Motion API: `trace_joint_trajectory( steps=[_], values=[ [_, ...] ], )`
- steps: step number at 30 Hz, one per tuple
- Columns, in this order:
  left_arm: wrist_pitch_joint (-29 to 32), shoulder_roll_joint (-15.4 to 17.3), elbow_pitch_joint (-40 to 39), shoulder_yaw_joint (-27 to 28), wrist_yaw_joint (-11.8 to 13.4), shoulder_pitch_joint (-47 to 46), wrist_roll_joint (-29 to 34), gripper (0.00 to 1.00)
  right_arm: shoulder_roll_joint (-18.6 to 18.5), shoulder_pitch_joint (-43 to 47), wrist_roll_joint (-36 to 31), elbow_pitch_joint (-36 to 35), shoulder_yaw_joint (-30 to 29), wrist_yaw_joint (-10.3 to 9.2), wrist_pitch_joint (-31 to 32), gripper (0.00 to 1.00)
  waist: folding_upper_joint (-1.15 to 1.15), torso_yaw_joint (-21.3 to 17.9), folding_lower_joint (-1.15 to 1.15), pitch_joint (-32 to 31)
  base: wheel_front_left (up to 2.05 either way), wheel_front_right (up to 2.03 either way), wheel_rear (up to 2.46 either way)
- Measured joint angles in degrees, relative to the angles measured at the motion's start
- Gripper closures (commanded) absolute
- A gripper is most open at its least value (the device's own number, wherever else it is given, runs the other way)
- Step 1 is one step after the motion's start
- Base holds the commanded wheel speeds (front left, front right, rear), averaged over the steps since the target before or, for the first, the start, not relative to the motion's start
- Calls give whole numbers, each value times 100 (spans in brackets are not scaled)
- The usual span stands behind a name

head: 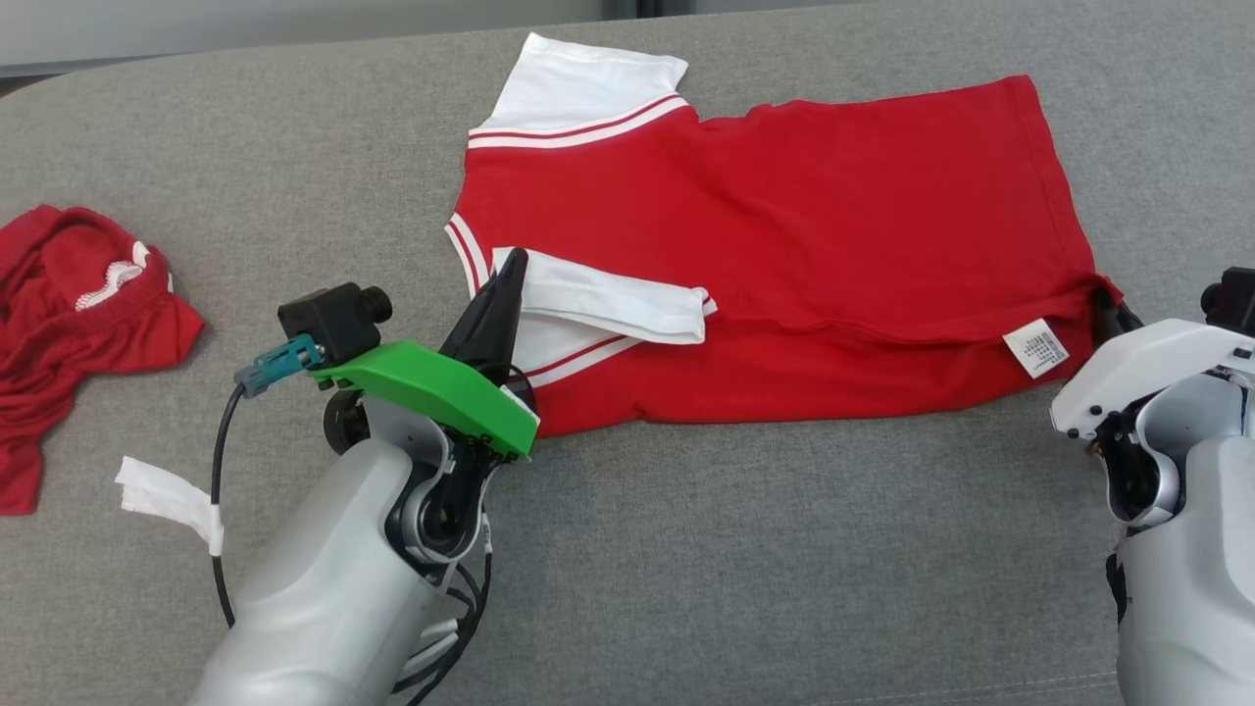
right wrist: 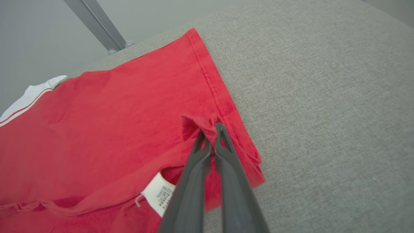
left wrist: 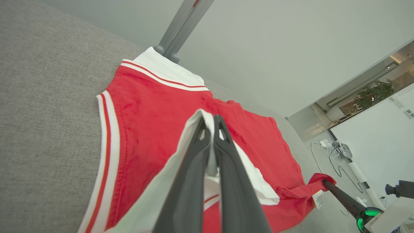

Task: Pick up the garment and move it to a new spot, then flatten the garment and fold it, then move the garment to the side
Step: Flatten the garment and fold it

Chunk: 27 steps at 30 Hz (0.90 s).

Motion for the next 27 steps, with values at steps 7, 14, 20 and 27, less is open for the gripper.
trace_joint_trajectory(
  steps=[7, 14, 20, 27],
  values=[
    [-114, -129, 326, 2, -103, -187, 77, 100, 1, -239, -238, 410, -99, 0, -316, 0, 0, 30, 0, 95, 0, 0, 0],
    [-286, -148, 485, 1, -203, -213, 275, 0, 1, -309, -232, 544, -103, 0, -609, 0, 0, 69, 0, 37, 0, 0, 0],
    [-377, 97, 355, 76, -38, 204, 902, 0, 1, -16, -387, 151, -164, 0, -434, 0, 0, 84, 0, -101, 0, 0, 0],
    [-385, 399, 221, -208, 511, 961, 1555, 0, -2, 573, -767, -601, -314, 0, 467, 0, 0, 70, 0, -259, 0, 0, 0]
  ],
)
